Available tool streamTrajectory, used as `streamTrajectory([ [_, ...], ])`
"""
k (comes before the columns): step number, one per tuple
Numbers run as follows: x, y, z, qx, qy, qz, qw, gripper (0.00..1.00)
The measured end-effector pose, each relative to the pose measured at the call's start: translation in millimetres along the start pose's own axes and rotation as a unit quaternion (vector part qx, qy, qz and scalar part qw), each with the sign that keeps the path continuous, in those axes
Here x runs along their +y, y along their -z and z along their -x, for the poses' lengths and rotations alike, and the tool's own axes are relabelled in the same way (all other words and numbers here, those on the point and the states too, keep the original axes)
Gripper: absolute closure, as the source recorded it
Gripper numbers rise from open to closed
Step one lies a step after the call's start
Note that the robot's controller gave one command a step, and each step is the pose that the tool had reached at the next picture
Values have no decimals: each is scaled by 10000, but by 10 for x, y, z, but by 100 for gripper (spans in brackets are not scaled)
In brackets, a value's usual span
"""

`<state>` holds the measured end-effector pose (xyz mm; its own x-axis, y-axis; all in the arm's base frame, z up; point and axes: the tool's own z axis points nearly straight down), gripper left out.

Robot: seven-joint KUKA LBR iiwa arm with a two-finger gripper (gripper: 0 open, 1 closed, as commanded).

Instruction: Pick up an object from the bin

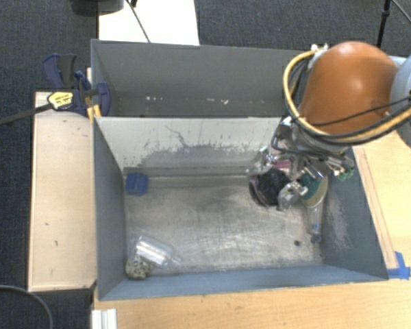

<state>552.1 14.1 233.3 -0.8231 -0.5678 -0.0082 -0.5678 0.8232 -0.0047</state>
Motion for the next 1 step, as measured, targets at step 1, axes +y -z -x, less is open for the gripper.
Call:
streamTrajectory([
  [1,5,-48,-13,35,-32,27,10000,100],
])
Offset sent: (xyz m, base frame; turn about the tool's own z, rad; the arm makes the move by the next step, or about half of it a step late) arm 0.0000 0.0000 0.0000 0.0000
